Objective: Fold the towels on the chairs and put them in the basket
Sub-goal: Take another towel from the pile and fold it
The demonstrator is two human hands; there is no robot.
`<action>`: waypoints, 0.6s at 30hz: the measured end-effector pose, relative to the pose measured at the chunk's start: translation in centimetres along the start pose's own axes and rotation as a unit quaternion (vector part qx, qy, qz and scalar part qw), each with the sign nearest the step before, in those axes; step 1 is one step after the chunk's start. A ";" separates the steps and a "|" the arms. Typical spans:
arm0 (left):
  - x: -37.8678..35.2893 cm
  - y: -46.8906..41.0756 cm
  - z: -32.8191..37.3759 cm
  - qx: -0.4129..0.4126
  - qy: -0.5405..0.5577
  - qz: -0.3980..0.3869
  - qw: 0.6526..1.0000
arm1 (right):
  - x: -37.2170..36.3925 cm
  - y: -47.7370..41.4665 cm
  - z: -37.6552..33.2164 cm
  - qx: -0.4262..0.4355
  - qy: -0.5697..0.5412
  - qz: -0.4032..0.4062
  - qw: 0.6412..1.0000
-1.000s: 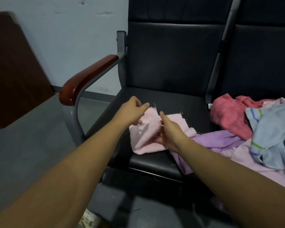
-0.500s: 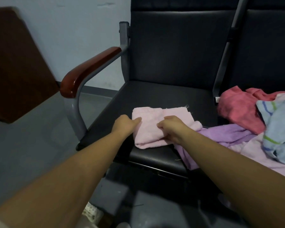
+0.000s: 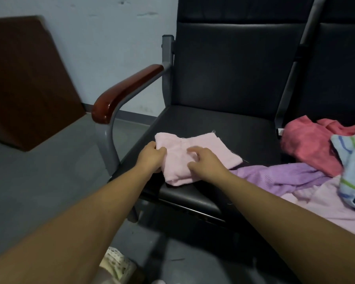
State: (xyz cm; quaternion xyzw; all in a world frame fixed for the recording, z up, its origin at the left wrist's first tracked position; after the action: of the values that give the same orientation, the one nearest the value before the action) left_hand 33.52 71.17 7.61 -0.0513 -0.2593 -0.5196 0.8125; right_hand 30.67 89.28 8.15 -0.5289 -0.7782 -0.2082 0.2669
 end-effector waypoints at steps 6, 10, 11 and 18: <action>3.1 -0.3 1.8 -0.068 -0.072 0.063 0.993 | -4.7 0.5 -1.2 -0.086 -0.158 -0.138 0.974; 2.9 -0.2 3.5 -0.089 -0.089 0.054 0.991 | -1.1 -1.5 -2.3 -0.003 -0.036 0.032 0.999; 2.4 -0.2 3.8 -0.094 -0.075 0.045 0.992 | -0.4 -1.8 -2.1 -0.007 -0.037 0.059 0.998; -2.8 0.7 4.6 -0.071 0.095 -0.112 0.987 | -0.5 -1.9 4.1 -0.239 -0.351 0.000 0.905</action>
State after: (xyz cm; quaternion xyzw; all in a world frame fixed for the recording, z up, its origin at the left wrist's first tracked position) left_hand 31.53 75.41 10.42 -0.0294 -0.1477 -0.6268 0.7645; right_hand 28.24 90.78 4.60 -0.6154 -0.7487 -0.1887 -0.1584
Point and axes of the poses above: each hand's wrist, its own y-axis away from the middle knuckle, its own x-axis out of the back of the hand, z = x × y, the point moved 10 cm from there along -y, towards the middle knuckle, and after that the axes turned 1 degree about z, right-handed, at the moved point
